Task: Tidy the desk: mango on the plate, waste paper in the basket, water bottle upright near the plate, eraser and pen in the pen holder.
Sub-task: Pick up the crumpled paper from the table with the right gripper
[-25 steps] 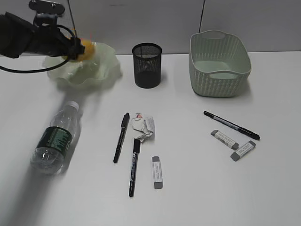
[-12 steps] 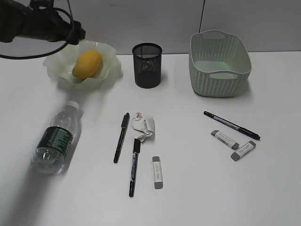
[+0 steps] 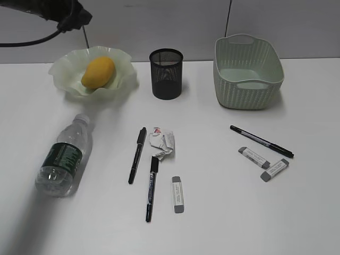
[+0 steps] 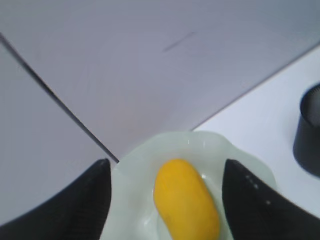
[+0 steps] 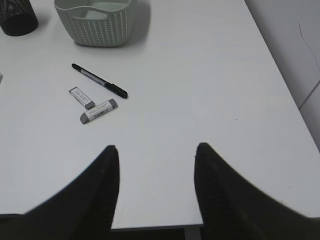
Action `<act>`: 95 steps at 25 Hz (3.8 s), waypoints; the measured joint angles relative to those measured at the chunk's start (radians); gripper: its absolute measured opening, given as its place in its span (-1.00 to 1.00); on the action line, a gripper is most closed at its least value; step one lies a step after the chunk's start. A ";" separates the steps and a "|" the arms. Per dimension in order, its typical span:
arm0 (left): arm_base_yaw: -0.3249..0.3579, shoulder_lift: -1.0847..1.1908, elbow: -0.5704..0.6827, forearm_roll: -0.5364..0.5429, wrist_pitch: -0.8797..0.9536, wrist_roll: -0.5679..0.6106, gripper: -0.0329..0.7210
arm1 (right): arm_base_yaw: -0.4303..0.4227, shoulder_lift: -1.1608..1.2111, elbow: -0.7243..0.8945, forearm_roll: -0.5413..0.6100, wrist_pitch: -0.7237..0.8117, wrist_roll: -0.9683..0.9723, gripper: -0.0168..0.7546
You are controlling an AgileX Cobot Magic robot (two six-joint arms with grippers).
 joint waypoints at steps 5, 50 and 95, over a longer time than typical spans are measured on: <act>0.000 -0.034 0.000 0.390 0.199 -0.052 0.39 | 0.000 0.000 0.000 0.000 0.000 0.000 0.07; 0.133 -0.609 0.115 0.654 0.953 -1.011 0.34 | 0.000 1.196 -0.695 0.078 0.160 0.023 0.56; 0.133 -1.902 0.886 0.551 0.844 -1.013 0.33 | 0.602 2.114 -1.368 0.203 0.149 0.134 0.39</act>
